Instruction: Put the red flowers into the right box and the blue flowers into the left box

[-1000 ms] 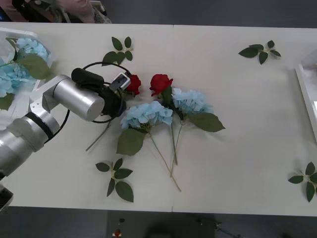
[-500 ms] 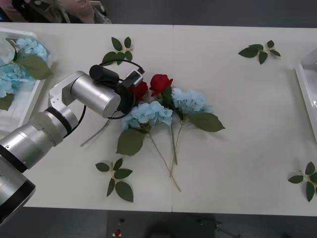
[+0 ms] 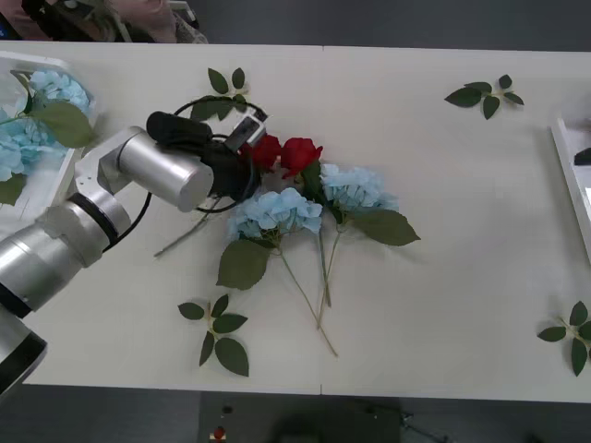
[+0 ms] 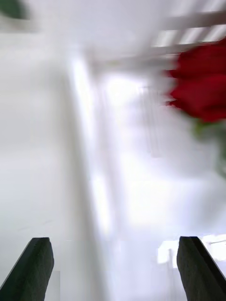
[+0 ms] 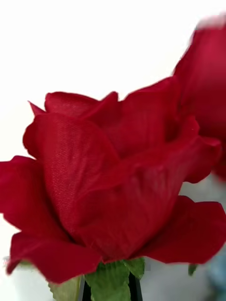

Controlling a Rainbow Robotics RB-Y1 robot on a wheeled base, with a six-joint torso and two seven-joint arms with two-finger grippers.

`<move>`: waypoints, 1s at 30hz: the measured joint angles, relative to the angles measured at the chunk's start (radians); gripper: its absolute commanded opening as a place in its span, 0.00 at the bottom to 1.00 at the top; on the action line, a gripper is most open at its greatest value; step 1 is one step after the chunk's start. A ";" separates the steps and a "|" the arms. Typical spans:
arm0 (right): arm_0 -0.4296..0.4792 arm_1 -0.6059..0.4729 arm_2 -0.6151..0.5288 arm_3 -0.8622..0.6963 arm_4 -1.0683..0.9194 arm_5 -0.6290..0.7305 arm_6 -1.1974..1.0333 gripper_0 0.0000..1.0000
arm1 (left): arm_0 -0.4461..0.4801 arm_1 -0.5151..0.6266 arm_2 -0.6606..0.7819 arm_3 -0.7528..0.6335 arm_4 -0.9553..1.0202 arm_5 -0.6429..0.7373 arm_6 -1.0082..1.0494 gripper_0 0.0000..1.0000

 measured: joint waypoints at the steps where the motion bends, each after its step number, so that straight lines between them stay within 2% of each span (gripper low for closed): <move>1: 0.005 -0.012 0.000 -0.063 -0.042 0.047 -0.036 0.76 | 0.000 0.024 -0.002 -0.053 0.035 0.000 0.001 0.00; 4: 0.050 -0.053 0.000 -0.284 -0.108 0.134 -0.260 0.76 | 0.000 0.101 0.003 -0.243 0.135 0.000 0.050 0.00; 7: 0.149 -0.106 0.000 -0.586 -0.122 0.159 -0.556 0.76 | 0.000 0.158 0.048 -0.416 0.246 -0.035 0.165 0.00; 10: 0.271 -0.152 0.000 -0.858 -0.097 0.153 -0.784 0.76 | -0.002 0.174 0.123 -0.517 0.367 -0.119 0.268 0.00; 13: 0.365 -0.159 0.000 -1.044 -0.039 0.157 -0.946 0.76 | -0.028 0.171 0.174 -0.547 0.448 -0.197 0.394 0.00; 16: 0.390 -0.117 0.003 -1.110 0.006 0.211 -1.018 0.76 | -0.062 0.153 0.183 -0.543 0.500 -0.305 0.515 0.00; 19: 0.375 -0.023 0.027 -1.117 0.109 0.235 -1.070 0.76 | -0.079 0.105 0.183 -0.521 0.518 -0.393 0.560 0.00; 22: 0.357 0.076 0.048 -1.113 0.175 0.218 -1.102 0.79 | -0.081 0.059 0.183 -0.492 0.519 -0.438 0.560 0.00; 24: 0.356 0.109 0.049 -1.117 0.189 0.160 -1.098 0.81 | -0.081 0.041 0.183 -0.477 0.541 -0.477 0.560 0.00; 26: 0.356 0.101 0.049 -1.135 0.190 0.079 -1.081 0.82 | -0.081 0.030 0.183 -0.466 0.563 -0.508 0.560 0.00; 30: 0.372 0.007 0.048 -1.209 0.168 -0.109 -0.947 0.82 | -0.081 0.020 0.183 -0.443 0.571 -0.539 0.560 0.00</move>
